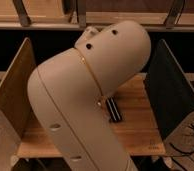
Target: Place the pepper in the ceramic cup
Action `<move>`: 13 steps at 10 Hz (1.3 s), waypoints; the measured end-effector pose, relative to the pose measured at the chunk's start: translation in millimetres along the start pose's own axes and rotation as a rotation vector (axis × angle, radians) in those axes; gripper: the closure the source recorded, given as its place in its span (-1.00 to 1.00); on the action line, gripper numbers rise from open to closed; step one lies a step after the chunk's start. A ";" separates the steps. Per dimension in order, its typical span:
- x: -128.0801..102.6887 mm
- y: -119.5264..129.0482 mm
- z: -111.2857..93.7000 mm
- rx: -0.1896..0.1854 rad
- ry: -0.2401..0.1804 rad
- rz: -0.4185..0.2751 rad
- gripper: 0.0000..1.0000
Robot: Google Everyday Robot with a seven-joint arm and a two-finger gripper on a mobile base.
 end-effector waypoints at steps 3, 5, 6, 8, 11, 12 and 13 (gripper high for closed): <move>9.8 15.9 2.4 -0.021 0.027 0.004 1.00; 9.4 14.3 2.6 -0.021 0.026 0.004 1.00; 8.6 17.9 2.1 -0.031 0.023 -0.003 1.00; 4.6 19.5 5.5 -0.077 0.005 -0.032 1.00; -6.3 -1.8 11.1 -0.085 -0.026 -0.039 1.00; -7.2 -12.1 15.0 -0.083 -0.027 -0.033 1.00; -1.0 -17.9 21.5 -0.087 -0.013 -0.025 1.00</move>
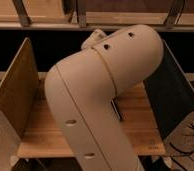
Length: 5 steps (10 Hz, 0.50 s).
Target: Place the pepper in the ceramic cup
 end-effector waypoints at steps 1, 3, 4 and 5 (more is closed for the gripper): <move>5.8 -2.2 4.2 -0.004 0.012 0.006 1.00; 16.7 -4.7 10.7 -0.009 0.035 0.015 1.00; 16.7 -4.7 10.7 -0.009 0.035 0.015 0.96; 16.7 -4.0 10.7 -0.009 0.035 0.014 0.78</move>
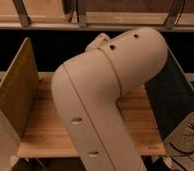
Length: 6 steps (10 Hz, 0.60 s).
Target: Place the pepper in the ceramic cup
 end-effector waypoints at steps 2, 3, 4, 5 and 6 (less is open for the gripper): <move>-0.3 0.2 -0.3 -0.001 -0.001 0.000 0.41; -0.1 0.2 -0.1 0.000 0.000 0.000 0.16; -0.1 0.3 -0.1 0.000 0.000 0.000 -0.03; -0.1 0.3 0.0 0.000 0.000 0.000 -0.24; 0.1 0.3 0.2 0.000 0.000 0.000 -0.40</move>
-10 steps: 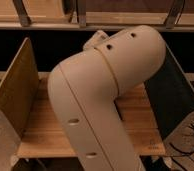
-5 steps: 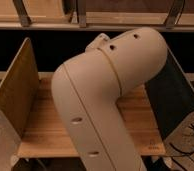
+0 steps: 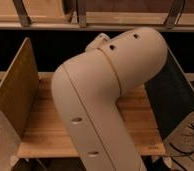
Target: Place the pepper in the ceramic cup
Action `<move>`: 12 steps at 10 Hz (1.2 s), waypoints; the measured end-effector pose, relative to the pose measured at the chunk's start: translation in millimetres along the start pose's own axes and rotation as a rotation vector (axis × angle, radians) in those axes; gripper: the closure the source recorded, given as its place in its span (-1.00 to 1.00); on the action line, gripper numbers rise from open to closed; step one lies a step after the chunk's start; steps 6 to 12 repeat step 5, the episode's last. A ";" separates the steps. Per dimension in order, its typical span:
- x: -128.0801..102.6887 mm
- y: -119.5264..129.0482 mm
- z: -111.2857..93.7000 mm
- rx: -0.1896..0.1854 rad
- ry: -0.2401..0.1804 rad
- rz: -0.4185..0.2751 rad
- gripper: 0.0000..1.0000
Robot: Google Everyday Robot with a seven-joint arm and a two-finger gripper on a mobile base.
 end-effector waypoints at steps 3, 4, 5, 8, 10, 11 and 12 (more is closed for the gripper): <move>0.5 0.1 0.6 0.001 0.001 -0.001 -0.60; 0.5 0.2 0.6 0.001 0.001 -0.001 -0.60; 0.5 0.2 0.6 0.001 0.001 -0.001 -0.60; 0.5 0.2 0.6 0.001 0.001 -0.001 -0.60; 0.5 0.2 0.6 0.001 0.001 -0.001 -0.60; 0.5 0.2 0.6 0.001 0.001 -0.001 -0.60; 0.5 0.2 0.6 0.001 0.001 -0.001 -0.60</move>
